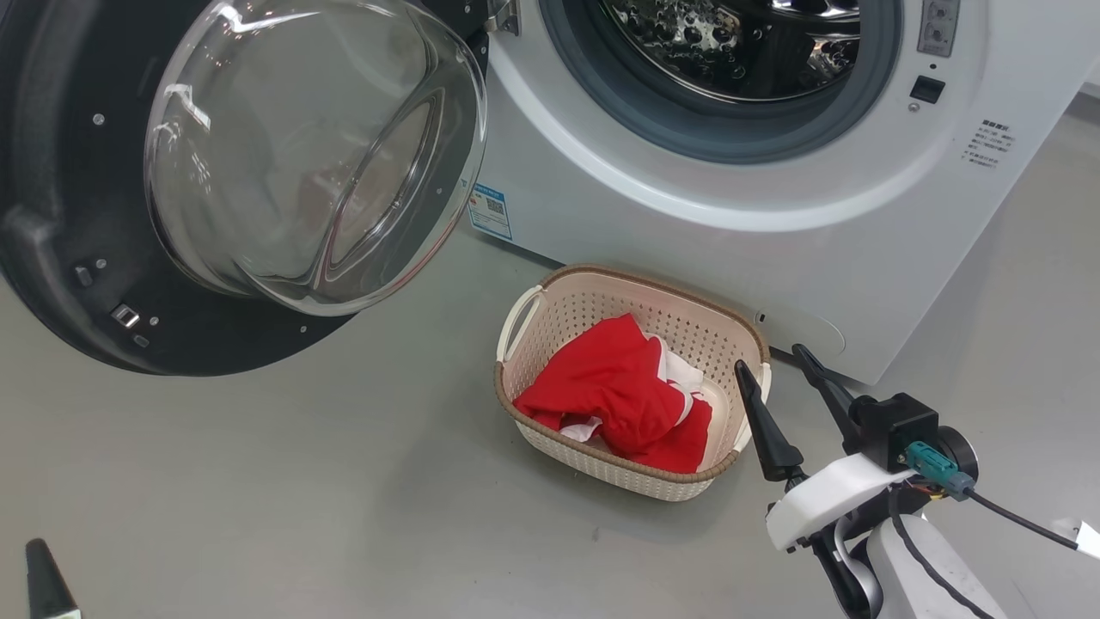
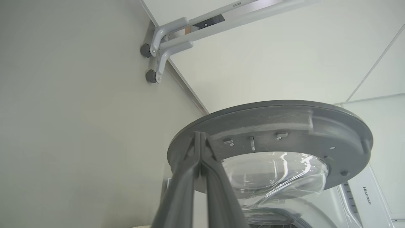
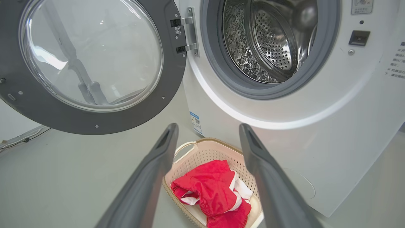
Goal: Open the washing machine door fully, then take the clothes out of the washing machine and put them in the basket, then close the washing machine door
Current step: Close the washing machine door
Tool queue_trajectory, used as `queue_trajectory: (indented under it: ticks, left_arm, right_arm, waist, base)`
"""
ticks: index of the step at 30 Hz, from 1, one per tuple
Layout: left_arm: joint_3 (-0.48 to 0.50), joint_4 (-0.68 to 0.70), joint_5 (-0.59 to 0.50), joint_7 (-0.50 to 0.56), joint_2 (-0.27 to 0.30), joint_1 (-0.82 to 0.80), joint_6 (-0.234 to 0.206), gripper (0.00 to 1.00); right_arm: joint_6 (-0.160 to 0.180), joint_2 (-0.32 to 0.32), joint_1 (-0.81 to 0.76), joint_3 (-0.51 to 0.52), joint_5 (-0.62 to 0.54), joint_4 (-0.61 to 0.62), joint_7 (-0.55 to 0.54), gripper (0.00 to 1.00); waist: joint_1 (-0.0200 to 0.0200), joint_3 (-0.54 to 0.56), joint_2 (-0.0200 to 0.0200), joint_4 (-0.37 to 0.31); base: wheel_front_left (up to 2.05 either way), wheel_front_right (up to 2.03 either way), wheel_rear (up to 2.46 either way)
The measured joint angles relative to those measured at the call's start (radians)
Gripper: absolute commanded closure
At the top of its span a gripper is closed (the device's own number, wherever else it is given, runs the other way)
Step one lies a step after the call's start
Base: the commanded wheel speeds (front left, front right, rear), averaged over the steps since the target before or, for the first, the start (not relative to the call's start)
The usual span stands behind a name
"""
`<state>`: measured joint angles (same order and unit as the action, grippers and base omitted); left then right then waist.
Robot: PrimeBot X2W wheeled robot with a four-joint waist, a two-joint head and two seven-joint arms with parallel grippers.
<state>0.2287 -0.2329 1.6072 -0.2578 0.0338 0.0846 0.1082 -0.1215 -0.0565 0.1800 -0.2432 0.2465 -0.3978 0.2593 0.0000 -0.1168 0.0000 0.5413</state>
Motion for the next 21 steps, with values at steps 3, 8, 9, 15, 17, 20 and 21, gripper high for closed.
queue_trajectory:
  ticks: [3, 8, 9, 15, 17, 20, 21]
  left_arm:
    - [0.022, -0.005, 0.003, 0.0, -0.003, -0.042, 0.003, 1.0]
    - [0.06, -0.009, -0.001, 0.012, 0.019, -0.111, 0.003, 1.0]
    - [0.065, -0.013, -0.006, 0.018, 0.035, -0.125, 0.003, 1.0]
    - [0.091, -0.048, -0.006, 0.04, 0.108, -0.203, 0.002, 1.0]
    - [0.093, -0.061, -0.006, 0.05, 0.125, -0.226, 0.001, 1.0]
    - [0.092, -0.088, -0.007, 0.064, 0.161, -0.264, -0.017, 1.0]
    - [0.091, -0.096, -0.011, 0.071, 0.176, -0.277, -0.024, 1.0]
  right_arm:
    - [0.0, 0.0, 0.0, 0.001, 0.0, 0.0, 0.0, 0.0]
    - [0.0, 0.0, 0.0, 0.004, 0.0, 0.0, 0.0, 0.0]
    - [0.0, 0.0, -0.001, 0.006, 0.0, 0.0, 0.0, 0.0]
    - [0.0, 0.0, -0.004, 0.014, 0.002, 0.001, 0.0, 0.0]
    - [0.0, -0.001, -0.005, 0.018, 0.004, 0.001, 0.0, 0.0]
    - [0.0, -0.002, -0.006, 0.024, 0.004, 0.003, 0.0, 0.0]
    - [0.001, -0.002, -0.006, 0.026, 0.004, 0.004, 0.0, 0.0]
  waist:
    - [0.0, 0.0, 0.0, -0.002]
    - [0.0, 0.0, 0.0, -0.005]
    - [0.0, 0.0, 0.0, -0.006]
    - [-0.0001, 0.0, 0.0, -0.011]
    - [0.0, 0.0, 0.0, -0.013]
    - [0.0, -0.001, 0.0, -0.016]
    - [0.0, -0.002, 0.0, -0.017]
  base:
    - [0.0, 0.0, 0.0]
    - [0.0, 0.0, 0.0]
    - [0.0, 0.0, 0.0]
    - [0.0, 0.0, 0.0]
    - [0.0, 0.0, 0.0]
    - [0.0, 0.0, 0.0]
    - [0.0, 0.0, 0.0]
